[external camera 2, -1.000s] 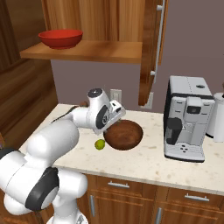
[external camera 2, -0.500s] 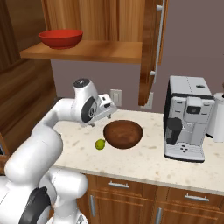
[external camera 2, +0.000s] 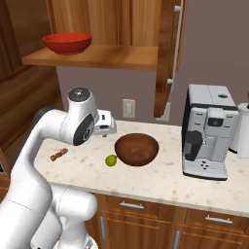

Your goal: Pick both bowls and place them on the counter. Then place the pear in one bowl and place the kebab skewer in the other bowl.

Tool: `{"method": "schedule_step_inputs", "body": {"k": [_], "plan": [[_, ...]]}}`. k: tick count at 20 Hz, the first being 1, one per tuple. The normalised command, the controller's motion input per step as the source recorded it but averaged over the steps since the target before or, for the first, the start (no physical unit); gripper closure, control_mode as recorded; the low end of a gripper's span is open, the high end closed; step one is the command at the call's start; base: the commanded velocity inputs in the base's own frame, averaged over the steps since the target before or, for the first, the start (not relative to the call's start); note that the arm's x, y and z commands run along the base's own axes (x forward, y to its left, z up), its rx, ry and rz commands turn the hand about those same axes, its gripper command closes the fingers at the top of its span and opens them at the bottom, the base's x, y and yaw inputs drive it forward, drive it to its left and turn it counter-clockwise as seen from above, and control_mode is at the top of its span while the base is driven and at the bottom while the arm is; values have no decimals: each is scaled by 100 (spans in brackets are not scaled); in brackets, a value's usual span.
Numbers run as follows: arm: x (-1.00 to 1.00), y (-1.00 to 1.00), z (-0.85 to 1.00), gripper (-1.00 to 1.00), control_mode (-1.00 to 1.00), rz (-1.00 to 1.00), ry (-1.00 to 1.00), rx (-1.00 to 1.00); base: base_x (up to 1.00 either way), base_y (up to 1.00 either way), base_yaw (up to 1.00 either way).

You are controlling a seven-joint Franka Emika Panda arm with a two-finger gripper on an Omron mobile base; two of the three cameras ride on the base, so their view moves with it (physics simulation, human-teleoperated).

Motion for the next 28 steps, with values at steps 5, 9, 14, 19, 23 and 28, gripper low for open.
{"method": "schedule_step_inputs", "body": {"k": [5,9,14,19,23,28], "plan": [[-46,61,45,-100,-100,-31,-14,25,0,0,0],[-13,49,48,-100,-100,-37,-8,23,0,0,0],[-17,28,31,-100,-100,-29,-3,23,0,0,0],[-21,-8,17,-100,-100,0,-13,25,0,0,0],[0,1,68,-100,-100,-1,-4,27,0,0,0],[1,11,80,-100,-100,-1,0,25,0,0,0]]}}
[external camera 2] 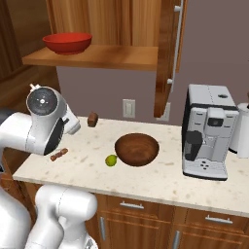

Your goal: Pick both bowls and place them on the counter. Then place the pear in one bowl and place the kebab skewer in the other bowl.

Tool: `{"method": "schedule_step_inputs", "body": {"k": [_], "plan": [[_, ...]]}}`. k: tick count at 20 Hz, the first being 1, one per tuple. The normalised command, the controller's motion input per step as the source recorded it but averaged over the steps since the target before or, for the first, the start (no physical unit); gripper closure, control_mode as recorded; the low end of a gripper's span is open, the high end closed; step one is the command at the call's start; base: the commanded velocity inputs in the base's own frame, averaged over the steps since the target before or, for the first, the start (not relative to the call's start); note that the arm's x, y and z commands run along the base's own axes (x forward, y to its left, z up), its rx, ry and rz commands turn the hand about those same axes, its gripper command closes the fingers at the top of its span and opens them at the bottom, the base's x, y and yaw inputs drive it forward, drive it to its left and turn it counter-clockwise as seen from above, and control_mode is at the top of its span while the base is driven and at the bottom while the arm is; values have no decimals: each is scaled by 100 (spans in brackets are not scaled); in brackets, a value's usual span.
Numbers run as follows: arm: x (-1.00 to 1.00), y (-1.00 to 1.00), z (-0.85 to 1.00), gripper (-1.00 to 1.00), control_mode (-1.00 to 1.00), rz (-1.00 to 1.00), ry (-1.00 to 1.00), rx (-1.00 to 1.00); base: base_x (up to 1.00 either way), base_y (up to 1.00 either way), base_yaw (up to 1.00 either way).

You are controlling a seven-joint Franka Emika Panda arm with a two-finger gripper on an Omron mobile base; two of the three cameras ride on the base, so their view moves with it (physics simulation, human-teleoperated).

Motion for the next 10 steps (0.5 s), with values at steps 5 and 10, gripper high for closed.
{"method": "schedule_step_inputs", "body": {"k": [5,10], "plan": [[2,12,90,-100,-100,-4,1,19,0,0,0],[0,13,79,-100,-100,-5,4,17,0,0,0]]}}
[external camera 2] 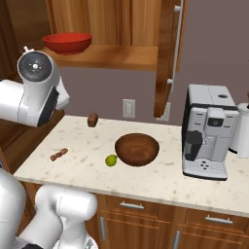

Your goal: Pick both bowls and place them on the counter. Then place the pear in one bowl and place the kebab skewer in the other bowl.

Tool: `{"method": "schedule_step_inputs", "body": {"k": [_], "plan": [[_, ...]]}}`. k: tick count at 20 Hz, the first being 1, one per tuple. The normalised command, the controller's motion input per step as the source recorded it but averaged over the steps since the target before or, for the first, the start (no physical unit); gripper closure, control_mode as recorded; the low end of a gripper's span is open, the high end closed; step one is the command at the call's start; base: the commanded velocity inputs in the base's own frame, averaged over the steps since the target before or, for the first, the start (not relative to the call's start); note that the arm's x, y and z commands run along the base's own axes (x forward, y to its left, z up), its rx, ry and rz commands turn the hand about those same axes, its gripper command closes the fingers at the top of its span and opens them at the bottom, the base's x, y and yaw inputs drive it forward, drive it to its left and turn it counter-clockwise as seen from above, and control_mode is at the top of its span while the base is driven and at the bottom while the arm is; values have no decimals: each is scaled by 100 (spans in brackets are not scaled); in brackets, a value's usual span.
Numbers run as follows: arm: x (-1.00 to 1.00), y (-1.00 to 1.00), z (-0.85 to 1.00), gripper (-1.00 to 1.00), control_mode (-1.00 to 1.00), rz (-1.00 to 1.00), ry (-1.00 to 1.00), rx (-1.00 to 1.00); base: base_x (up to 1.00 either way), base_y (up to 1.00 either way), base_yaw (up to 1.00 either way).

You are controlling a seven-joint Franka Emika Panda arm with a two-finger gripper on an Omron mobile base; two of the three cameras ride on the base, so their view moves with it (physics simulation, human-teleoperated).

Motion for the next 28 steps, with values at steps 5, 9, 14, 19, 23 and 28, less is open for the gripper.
{"method": "schedule_step_inputs", "body": {"k": [5,9,14,19,23,28], "plan": [[11,4,40,-100,-100,-3,1,9,0,0,0],[41,20,11,-100,-100,0,0,1,0,0,0],[51,22,0,-100,-100,0,0,0,0,0,0],[54,22,10,-100,-100,0,0,0,0,0,0],[52,14,24,-100,-100,0,0,0,0,0,0],[48,8,32,-100,-100,0,0,0,0,0,0]]}}
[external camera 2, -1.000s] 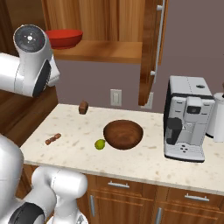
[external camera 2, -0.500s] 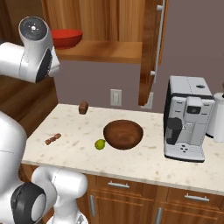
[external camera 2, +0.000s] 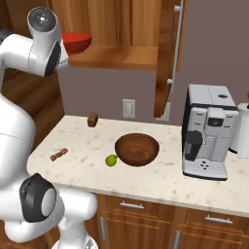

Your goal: Pick both bowls and place them on the counter. Then place the pear in one bowl and place the kebab skewer in the other bowl.

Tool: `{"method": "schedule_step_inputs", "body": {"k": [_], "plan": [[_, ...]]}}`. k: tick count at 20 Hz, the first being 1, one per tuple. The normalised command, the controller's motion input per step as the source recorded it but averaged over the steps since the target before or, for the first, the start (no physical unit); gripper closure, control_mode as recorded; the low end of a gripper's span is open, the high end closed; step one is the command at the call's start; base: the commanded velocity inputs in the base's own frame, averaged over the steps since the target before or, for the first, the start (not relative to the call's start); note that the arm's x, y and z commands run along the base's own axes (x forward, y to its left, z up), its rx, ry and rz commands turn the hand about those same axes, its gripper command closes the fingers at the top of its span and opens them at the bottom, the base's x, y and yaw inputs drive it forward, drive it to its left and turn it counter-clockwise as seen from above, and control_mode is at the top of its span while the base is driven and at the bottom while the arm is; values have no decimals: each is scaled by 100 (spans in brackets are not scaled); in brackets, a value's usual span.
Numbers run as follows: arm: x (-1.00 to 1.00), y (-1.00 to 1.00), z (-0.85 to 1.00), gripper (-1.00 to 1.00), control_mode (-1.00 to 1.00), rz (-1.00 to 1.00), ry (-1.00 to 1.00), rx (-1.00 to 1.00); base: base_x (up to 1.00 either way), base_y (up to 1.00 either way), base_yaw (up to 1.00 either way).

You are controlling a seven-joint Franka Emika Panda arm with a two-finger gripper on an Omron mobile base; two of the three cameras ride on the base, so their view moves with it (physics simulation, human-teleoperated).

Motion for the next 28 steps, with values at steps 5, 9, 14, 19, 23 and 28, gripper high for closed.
{"method": "schedule_step_inputs", "body": {"k": [5,9,14,19,23,28], "plan": [[49,7,11,-100,-100,0,0,0,0,0,0],[46,8,0,-100,-100,0,2,0,0,0,0],[38,7,-12,-100,-100,0,0,0,0,0,0],[37,12,-13,-100,-100,-4,0,0,0,0,0],[37,8,-15,-100,-100,-4,0,0,0,0,0],[38,8,-13,-100,-100,-3,0,0,0,0,0]]}}
